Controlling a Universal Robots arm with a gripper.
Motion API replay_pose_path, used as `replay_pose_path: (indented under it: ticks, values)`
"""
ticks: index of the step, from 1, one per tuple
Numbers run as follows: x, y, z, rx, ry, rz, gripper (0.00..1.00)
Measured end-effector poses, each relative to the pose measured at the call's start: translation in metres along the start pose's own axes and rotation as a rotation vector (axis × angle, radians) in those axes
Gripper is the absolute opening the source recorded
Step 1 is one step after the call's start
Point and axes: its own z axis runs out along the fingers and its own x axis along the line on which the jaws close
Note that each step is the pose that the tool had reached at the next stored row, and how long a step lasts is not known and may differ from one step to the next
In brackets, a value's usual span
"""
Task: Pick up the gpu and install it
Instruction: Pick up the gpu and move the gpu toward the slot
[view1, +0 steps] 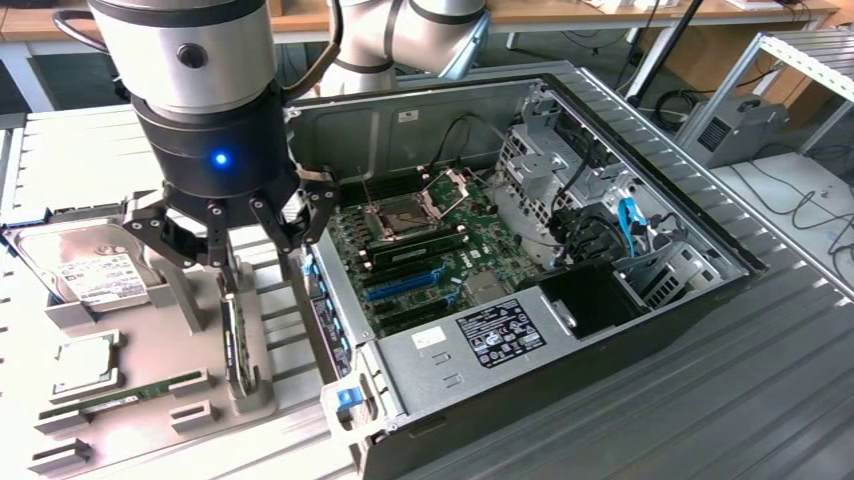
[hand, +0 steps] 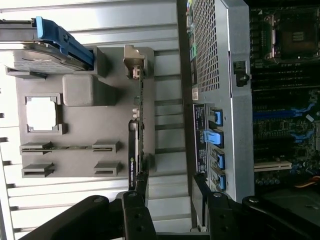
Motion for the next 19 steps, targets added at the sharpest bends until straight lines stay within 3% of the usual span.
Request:
replay_pose_path:
  ticks: [19]
  values:
    - [0.0029,0.0,0.008,0.0,0.0,0.0,0.48]
